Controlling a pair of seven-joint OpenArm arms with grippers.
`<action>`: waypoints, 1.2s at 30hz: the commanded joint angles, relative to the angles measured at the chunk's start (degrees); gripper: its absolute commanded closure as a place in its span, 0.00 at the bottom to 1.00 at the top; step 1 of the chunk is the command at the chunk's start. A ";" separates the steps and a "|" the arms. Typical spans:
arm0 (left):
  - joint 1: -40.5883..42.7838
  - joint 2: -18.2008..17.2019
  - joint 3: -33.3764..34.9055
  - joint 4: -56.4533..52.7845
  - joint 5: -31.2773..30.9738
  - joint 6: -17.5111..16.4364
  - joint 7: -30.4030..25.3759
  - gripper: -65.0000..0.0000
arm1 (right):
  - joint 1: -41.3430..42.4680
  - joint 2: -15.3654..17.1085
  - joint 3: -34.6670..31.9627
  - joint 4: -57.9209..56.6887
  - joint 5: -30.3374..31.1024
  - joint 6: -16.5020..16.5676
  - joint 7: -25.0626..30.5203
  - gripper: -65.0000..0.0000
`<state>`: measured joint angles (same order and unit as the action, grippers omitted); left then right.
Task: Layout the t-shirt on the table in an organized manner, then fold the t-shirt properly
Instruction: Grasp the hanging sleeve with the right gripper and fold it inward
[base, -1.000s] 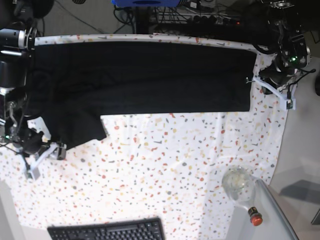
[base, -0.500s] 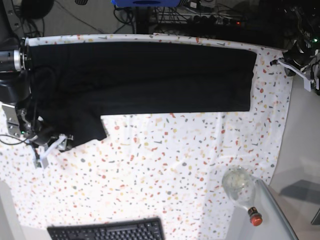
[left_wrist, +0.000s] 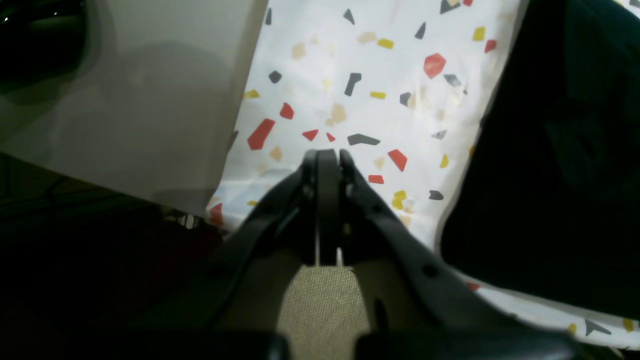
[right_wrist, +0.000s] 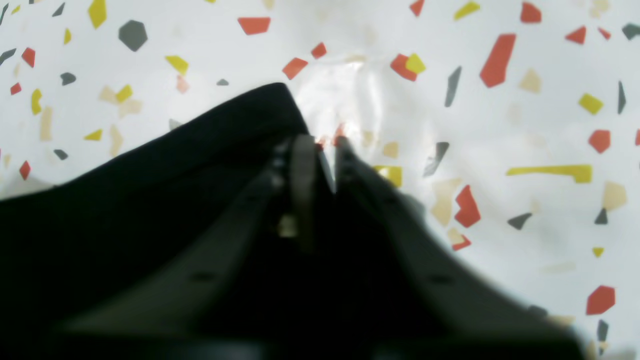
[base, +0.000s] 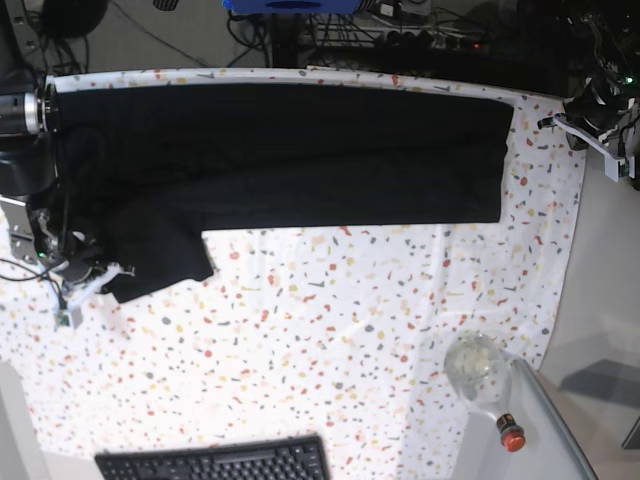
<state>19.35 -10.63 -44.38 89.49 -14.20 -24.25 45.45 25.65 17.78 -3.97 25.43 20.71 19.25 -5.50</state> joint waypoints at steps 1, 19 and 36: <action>0.03 -0.84 -0.23 0.75 -0.35 -0.15 -0.84 1.00 | 0.24 0.46 0.58 2.83 0.79 0.23 0.00 1.00; -0.50 -1.19 -0.23 0.75 -0.09 -0.15 -0.75 1.00 | -19.28 -2.88 10.25 48.55 0.43 -3.29 -20.13 1.00; 0.12 -1.98 3.19 0.75 -0.09 -0.15 -0.84 1.00 | 1.12 -4.99 10.78 5.47 -15.13 -3.29 -6.15 0.55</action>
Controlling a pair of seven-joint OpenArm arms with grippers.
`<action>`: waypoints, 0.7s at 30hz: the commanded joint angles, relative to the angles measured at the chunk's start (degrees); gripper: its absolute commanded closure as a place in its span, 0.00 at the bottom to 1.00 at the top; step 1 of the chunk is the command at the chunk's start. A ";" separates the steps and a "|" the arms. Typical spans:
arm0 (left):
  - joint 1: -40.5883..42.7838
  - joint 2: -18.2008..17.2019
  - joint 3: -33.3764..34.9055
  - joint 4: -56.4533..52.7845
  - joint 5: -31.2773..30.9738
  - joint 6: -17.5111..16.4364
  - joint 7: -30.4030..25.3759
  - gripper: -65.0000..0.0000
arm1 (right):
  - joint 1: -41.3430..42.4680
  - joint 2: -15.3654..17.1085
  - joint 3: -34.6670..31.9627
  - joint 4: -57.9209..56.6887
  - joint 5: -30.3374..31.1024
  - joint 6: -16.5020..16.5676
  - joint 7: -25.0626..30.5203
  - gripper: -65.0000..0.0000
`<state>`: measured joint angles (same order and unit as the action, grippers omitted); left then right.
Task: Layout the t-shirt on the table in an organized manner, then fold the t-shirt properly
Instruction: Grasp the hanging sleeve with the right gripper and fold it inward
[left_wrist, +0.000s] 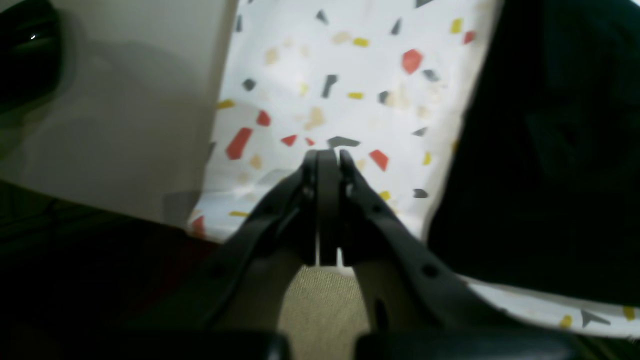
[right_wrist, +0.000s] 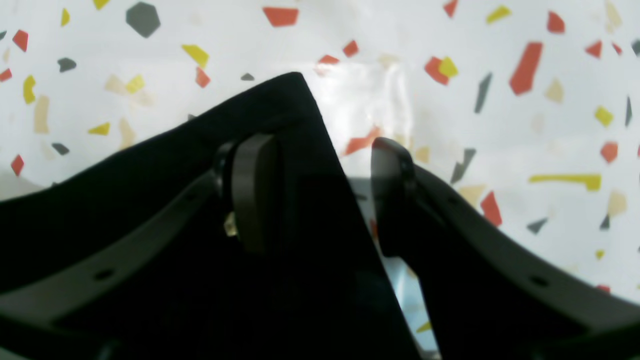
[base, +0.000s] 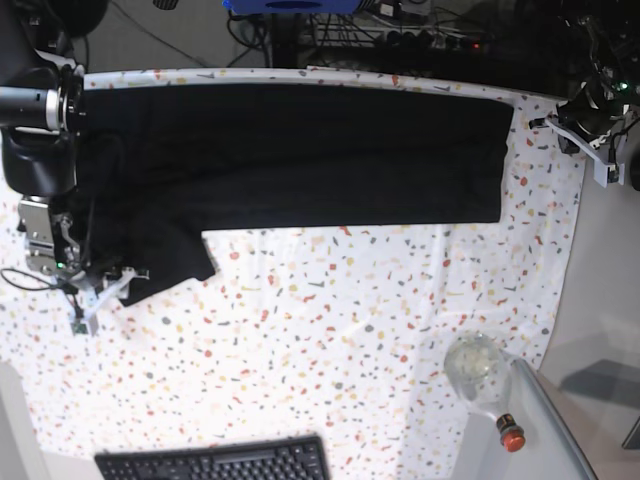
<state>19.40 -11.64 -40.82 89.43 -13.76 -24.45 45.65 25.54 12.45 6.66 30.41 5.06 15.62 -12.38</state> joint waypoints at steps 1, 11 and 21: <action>0.07 -0.98 -0.37 0.81 -0.53 0.05 -1.03 1.00 | 1.23 0.26 0.16 0.40 0.26 0.43 0.73 0.55; -0.45 -0.98 -0.28 0.73 -0.53 0.05 -0.94 1.00 | -0.70 -0.80 0.33 2.42 0.26 0.69 0.21 1.00; -1.51 -2.03 -0.54 -4.81 -0.44 0.05 -1.21 1.00 | -15.83 -2.03 0.51 35.04 0.35 0.60 -12.10 1.00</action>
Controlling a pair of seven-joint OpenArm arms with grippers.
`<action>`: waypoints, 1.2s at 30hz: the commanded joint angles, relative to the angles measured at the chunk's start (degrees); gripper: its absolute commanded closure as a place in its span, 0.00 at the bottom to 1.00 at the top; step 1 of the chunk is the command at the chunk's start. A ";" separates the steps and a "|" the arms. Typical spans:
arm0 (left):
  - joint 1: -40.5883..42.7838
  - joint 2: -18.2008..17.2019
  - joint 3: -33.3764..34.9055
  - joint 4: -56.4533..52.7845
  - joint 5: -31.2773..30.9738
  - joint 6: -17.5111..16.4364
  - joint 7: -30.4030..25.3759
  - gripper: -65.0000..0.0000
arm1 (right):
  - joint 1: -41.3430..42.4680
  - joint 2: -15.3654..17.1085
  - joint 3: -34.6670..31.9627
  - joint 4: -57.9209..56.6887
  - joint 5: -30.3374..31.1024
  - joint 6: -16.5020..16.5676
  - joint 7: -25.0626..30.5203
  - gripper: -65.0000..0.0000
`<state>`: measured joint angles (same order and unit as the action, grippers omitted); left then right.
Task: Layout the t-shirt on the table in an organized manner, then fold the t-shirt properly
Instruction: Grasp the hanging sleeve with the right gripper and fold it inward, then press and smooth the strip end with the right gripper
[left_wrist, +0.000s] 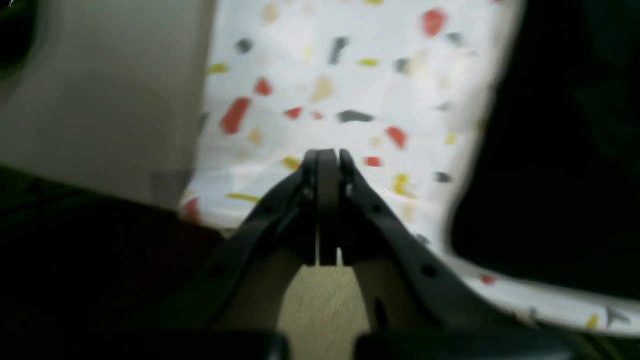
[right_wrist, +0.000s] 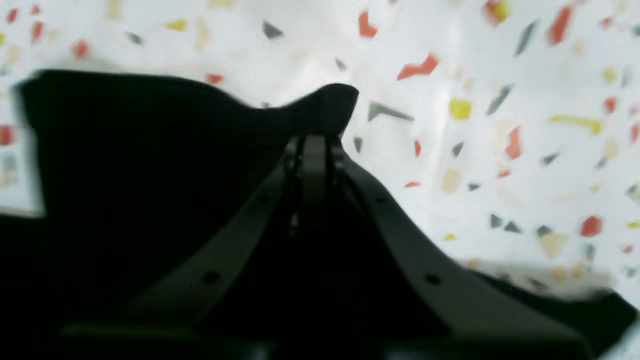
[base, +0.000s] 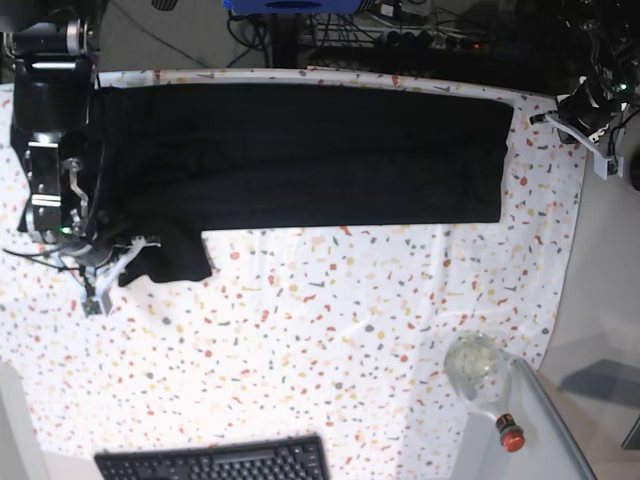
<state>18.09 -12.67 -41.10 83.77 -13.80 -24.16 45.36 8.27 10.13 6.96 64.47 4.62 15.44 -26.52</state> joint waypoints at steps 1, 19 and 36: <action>-0.37 -1.00 -0.35 0.50 -0.40 -0.23 -0.92 1.00 | -0.76 -0.06 0.20 6.17 0.78 0.78 0.11 1.00; -4.06 -1.00 0.00 0.32 -0.40 -0.23 -0.84 1.00 | -28.01 -7.63 3.28 41.95 0.78 0.78 -15.45 1.00; -4.68 -2.41 8.18 0.32 -0.40 -0.23 -1.01 1.00 | -31.53 -8.68 3.02 41.16 0.70 0.78 -16.69 0.96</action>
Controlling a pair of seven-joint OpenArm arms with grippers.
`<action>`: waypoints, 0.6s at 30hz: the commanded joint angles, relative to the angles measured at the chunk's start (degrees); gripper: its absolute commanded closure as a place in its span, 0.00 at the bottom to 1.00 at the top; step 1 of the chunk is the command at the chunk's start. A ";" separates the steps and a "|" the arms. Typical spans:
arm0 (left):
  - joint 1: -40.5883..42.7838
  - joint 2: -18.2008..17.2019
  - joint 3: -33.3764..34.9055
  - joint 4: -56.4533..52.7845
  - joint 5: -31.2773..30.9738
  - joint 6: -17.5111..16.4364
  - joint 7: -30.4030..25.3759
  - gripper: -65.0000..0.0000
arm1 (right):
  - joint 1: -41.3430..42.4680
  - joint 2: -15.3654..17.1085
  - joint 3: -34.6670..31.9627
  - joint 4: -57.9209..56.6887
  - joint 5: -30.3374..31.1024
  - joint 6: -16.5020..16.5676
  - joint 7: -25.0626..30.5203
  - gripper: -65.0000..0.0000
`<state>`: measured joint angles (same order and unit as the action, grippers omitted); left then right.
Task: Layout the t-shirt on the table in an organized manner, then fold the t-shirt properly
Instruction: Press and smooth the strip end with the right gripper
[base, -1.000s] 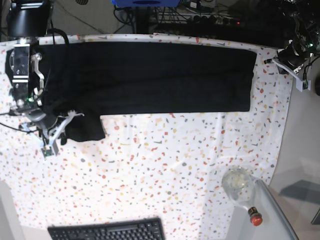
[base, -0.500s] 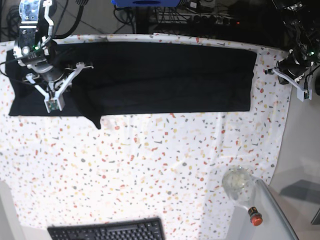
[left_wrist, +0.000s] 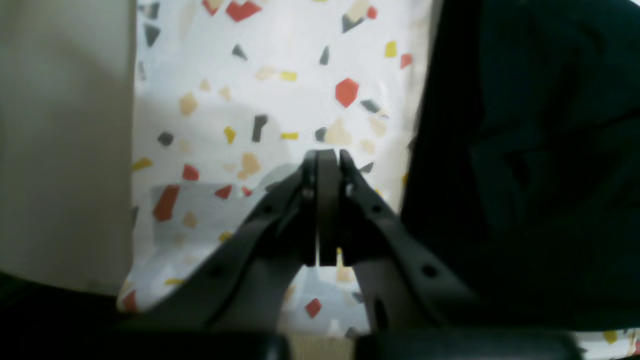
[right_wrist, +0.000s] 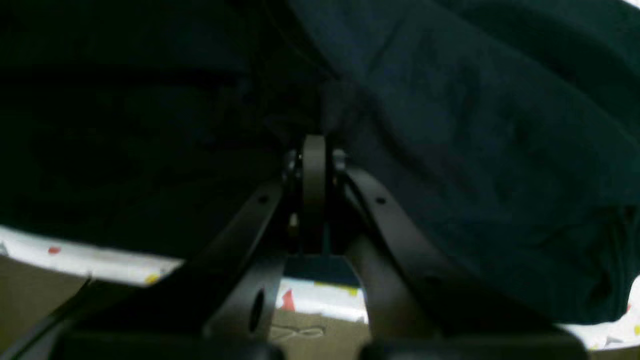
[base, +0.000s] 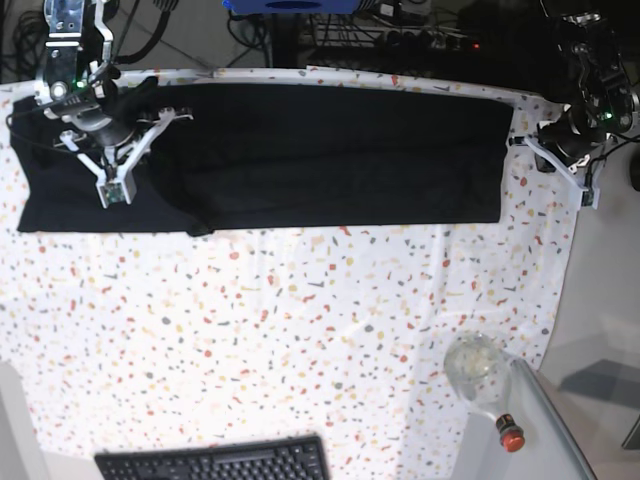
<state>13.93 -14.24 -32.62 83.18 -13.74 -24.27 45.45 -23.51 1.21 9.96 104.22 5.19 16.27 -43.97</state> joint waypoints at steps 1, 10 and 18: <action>-0.70 -0.84 -0.30 0.91 -0.46 -0.12 -1.10 1.00 | 0.17 0.24 -0.07 2.28 0.22 -0.05 -0.39 0.85; -1.14 -0.93 -0.21 0.91 -0.46 -0.12 -1.10 1.00 | 0.17 0.50 0.37 10.72 6.90 0.04 -11.64 0.62; -1.05 -0.66 -0.21 0.91 -0.46 -0.12 -1.10 1.00 | 7.38 0.41 -0.15 2.28 6.90 0.04 3.13 1.00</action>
<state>13.21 -14.11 -32.56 83.18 -13.72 -24.27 45.23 -16.38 1.37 9.72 105.82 12.01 16.47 -41.06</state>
